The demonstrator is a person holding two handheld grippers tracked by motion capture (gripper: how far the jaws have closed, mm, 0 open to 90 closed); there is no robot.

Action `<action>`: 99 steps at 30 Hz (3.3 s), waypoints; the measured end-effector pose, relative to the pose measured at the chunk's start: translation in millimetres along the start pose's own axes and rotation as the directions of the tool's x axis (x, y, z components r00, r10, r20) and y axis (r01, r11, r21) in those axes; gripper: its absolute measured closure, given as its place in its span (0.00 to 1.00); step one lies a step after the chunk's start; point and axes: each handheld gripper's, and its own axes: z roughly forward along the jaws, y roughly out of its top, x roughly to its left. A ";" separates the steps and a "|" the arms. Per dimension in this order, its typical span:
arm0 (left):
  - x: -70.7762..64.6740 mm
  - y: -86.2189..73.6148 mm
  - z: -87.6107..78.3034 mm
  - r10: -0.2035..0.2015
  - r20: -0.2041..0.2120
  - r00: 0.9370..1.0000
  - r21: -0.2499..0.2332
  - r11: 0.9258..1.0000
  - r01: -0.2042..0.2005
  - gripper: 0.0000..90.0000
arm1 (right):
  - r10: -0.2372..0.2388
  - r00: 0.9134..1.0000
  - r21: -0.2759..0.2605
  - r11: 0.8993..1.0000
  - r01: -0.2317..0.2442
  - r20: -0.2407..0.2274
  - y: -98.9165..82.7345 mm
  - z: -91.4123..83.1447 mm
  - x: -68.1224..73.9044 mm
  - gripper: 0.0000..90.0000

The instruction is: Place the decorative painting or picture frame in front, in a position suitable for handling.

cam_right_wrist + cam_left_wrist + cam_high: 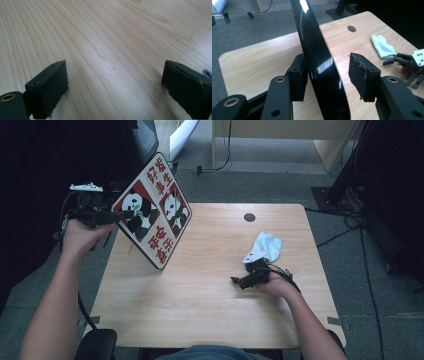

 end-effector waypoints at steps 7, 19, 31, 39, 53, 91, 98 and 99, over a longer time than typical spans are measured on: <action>6.5 28.8 2.7 0.001 -0.008 1.000 0.042 0.999 -0.001 0.55 | 0.000 1.000 0.001 1.000 0.000 -0.001 0.0 -0.1 0.0 0.08; 17.2 77.9 27.4 0.008 -0.032 0.999 0.156 0.988 -0.003 0.54 | -0.001 1.000 0.002 1.000 0.001 -0.004 0.6 0.4 0.5 0.08; 29.1 100.4 47.9 0.007 -0.021 1.000 0.225 0.974 -0.002 0.57 | -0.001 1.000 0.002 1.000 0.001 -0.003 0.6 0.4 0.5 0.08; 34.5 106.4 65.0 -0.010 -0.038 0.999 0.265 0.964 0.020 0.59 | -0.001 1.000 0.002 1.000 0.001 -0.003 0.6 0.4 0.5 0.08; 33.7 113.3 84.2 -0.026 -0.023 0.999 0.381 0.924 0.033 0.76 | -0.001 1.000 0.002 1.000 0.001 -0.003 0.6 0.4 0.5 0.08; -78.1 91.5 61.3 -0.009 0.105 0.994 0.477 0.878 -0.042 0.91 | 0.000 1.000 0.002 1.000 0.000 -0.004 0.5 0.3 0.4 0.08; -92.0 87.7 71.7 -0.003 0.141 0.990 0.471 0.880 -0.064 0.90 | -0.001 1.000 0.002 1.000 0.001 -0.004 0.5 0.3 0.4 0.08; -93.9 88.5 73.9 -0.004 0.140 0.990 0.472 0.879 -0.064 0.90 | 0.000 1.000 0.002 1.000 0.000 -0.004 0.5 0.3 0.4 0.08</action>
